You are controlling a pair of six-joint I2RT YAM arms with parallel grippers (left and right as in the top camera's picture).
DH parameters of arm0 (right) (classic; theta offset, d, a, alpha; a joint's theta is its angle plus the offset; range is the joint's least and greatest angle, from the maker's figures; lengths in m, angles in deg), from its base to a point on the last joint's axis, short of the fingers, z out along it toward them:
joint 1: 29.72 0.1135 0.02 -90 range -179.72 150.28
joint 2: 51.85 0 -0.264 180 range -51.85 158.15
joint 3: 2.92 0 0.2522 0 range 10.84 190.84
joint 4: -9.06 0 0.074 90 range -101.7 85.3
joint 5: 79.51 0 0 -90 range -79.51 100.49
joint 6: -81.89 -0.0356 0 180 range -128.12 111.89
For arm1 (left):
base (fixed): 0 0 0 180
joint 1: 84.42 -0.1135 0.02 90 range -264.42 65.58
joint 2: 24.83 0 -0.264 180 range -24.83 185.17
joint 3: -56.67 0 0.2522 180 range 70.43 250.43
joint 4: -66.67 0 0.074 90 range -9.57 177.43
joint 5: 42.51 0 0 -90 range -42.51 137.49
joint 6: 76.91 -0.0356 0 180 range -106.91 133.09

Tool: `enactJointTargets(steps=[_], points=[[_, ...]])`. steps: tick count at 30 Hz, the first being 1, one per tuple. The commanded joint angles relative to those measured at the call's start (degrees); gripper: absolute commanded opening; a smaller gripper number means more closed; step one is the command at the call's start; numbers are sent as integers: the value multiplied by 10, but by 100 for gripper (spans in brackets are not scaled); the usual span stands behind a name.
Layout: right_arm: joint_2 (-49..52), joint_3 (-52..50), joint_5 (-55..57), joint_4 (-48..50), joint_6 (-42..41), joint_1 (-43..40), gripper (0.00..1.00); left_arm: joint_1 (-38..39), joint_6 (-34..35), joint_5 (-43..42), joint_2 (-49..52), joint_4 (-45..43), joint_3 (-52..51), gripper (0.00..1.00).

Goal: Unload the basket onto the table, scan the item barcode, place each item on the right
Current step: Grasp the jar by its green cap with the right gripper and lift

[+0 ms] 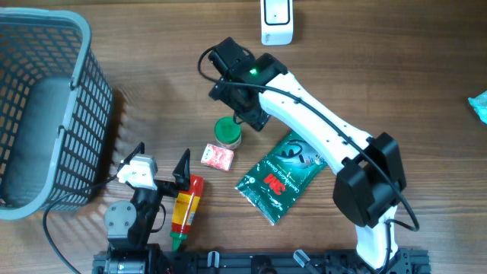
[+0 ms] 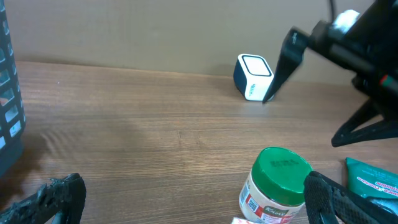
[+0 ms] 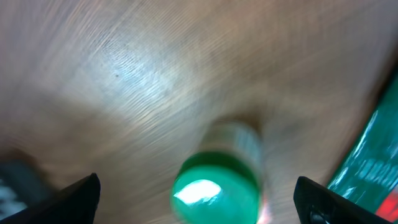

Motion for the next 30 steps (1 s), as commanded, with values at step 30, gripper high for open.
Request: enactJointTargets(steps=[30], points=[[68,-92,-107,107,-203,22,83,2,-11,6,-1,4,-1,100]])
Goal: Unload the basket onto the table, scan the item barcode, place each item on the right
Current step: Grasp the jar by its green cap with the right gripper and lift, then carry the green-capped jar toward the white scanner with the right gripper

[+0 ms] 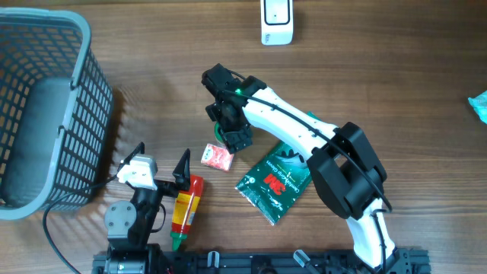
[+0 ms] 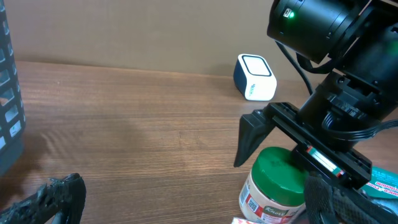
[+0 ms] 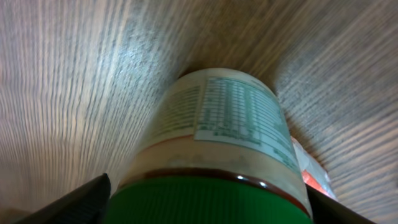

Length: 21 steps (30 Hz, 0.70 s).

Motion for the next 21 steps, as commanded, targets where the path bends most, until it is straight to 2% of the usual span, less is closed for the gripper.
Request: enactJointTargets(steps=[1,2,8,11,15,19,20,21], points=[[7,-5,2,0,68,-2,81,2,-11,6,-1,4,-1,100],[7,-5,2,0,101,-2,77,2,-11,6,-1,4,-1,100],[6,-5,5,-20,315,-2,74,2,-11,6,-1,4,-1,100],[3,-3,52,-33,442,-4,69,2,-11,6,-1,4,-1,100],[-15,-2,128,-49,615,-4,69,2,-11,6,-1,4,-1,100],[-35,-2,137,-49,810,-4,70,2,-11,6,-1,4,-1,100],[-37,-2,137,-49,850,-4,71,2,-11,6,-1,4,-1,100],[-39,-2,137,-49,882,-4,76,2,-11,6,-1,4,-1,100]])
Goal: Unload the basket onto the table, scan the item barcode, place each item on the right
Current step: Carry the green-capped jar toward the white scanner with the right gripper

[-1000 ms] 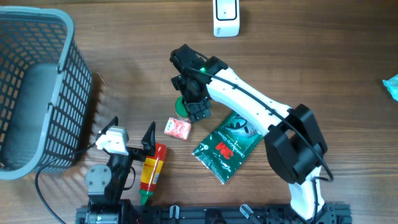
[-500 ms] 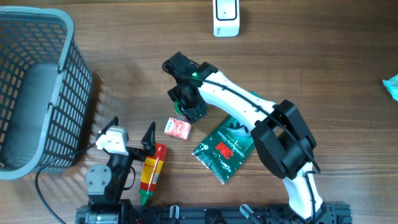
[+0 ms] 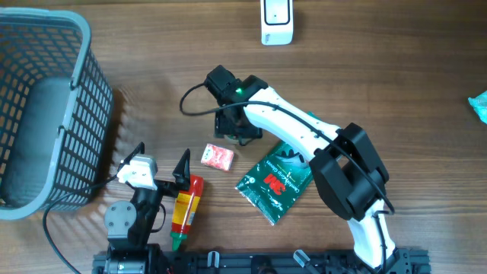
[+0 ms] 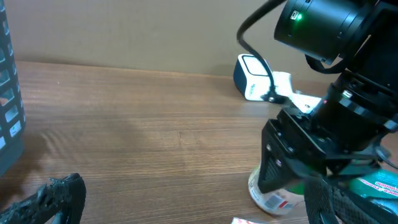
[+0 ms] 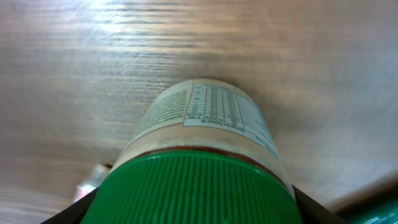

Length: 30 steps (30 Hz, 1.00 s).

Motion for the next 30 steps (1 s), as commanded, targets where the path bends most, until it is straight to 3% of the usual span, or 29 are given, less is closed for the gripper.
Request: enactJointTargets(steps=[1,3,4,9,16,25,30], points=[[-31,-3,38,0,236,-3,80,2,-11,6,-1,4,-1,100],[-31,-3,38,1,246,-3,89,2,-11,6,-1,4,-1,100],[-31,-2,38,1,242,-3,100,2,-11,6,-1,4,-1,100],[-41,49,33,-64,179,-3,100,2,-11,6,-1,4,-1,100],[-76,205,2,-194,35,-13,100,2,-11,6,-1,4,-1,100],[-64,209,18,-165,36,-16,100,2,-11,6,-1,4,-1,100],[-21,209,-31,-166,38,-39,100,2,-11,6,-1,4,-1,100]])
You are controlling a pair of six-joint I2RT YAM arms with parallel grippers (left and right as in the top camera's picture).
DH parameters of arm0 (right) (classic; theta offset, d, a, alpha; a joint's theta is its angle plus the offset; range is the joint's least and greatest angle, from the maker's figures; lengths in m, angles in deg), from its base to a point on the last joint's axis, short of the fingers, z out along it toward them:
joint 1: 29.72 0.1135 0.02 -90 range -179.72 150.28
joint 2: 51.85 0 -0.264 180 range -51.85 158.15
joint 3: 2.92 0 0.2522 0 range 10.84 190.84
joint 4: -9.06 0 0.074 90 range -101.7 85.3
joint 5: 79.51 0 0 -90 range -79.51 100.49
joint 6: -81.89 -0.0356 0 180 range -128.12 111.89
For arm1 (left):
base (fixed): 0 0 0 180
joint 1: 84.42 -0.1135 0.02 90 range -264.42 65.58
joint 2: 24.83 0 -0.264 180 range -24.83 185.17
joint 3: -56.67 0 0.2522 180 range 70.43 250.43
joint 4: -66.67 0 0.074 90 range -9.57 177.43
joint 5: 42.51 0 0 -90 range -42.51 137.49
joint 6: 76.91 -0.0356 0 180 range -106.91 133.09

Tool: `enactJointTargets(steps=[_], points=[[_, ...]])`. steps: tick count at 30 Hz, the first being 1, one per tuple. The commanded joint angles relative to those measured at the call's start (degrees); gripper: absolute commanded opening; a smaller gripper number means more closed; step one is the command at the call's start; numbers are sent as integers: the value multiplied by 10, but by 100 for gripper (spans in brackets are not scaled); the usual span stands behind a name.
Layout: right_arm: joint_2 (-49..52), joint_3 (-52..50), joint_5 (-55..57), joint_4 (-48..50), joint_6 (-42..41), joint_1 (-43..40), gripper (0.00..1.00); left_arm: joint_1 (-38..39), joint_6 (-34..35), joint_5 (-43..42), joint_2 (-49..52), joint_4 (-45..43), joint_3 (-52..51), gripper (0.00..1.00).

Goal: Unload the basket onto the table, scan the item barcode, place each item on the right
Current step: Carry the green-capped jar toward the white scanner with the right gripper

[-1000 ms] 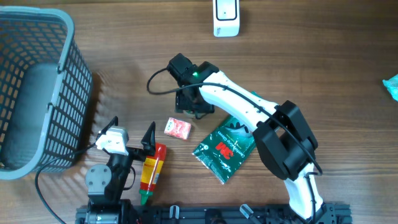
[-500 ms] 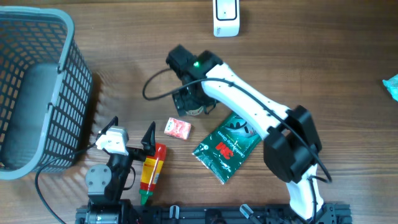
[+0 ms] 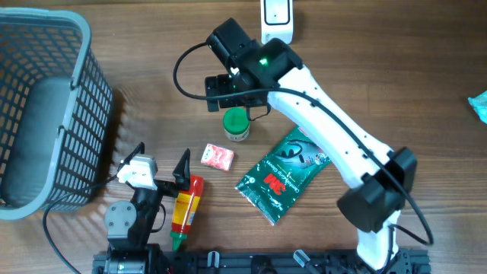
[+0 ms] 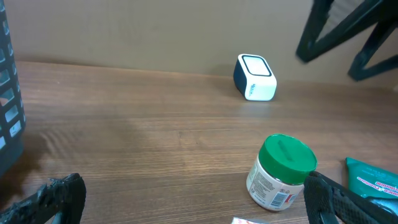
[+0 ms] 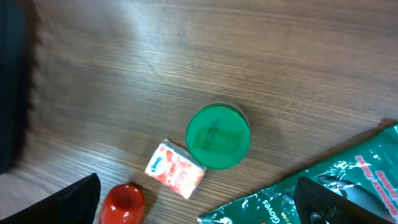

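A jar with a green lid (image 3: 236, 124) stands on the table, its barcode showing low on the label in the left wrist view (image 4: 280, 172). The white scanner (image 3: 275, 20) sits at the far edge, also seen as the scanner (image 4: 255, 78). My right gripper (image 3: 234, 90) hangs open above the jar, holding nothing; its camera looks down on the jar lid (image 5: 218, 137). My left gripper (image 3: 160, 161) rests open near the front edge, the jar ahead of it to the right.
A grey basket (image 3: 46, 106) fills the left side. A red-white packet (image 3: 218, 157), a green gloves bag (image 3: 281, 176) and a red-capped yellow bottle (image 3: 185, 202) lie in front of the jar. A teal item (image 3: 479, 106) shows at the right edge.
My right gripper was down around the jar; now it is raised above it, open, and the jar stands alone on the table. The left arm has not moved.
My right gripper hovered open beside the jar, then was low with its fingers on either side of it, then close around it. The jar now stands slightly farther back with its label turned, and the gripper is up and away.
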Motion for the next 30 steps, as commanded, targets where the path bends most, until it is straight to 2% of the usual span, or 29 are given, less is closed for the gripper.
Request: enactJointTargets(steps=[1,12,19,30], points=[[55,1,-59,2,-8,-28,99,2,-11,6,-1,4,-1,100],[121,1,-104,29,-21,-44,98,2,-11,6,-1,4,-1,100],[177,1,-119,12,-30,-37,92,2,-11,6,-1,4,-1,100],[193,1,-105,8,-72,-13,89,2,-11,6,-1,4,-1,100]])
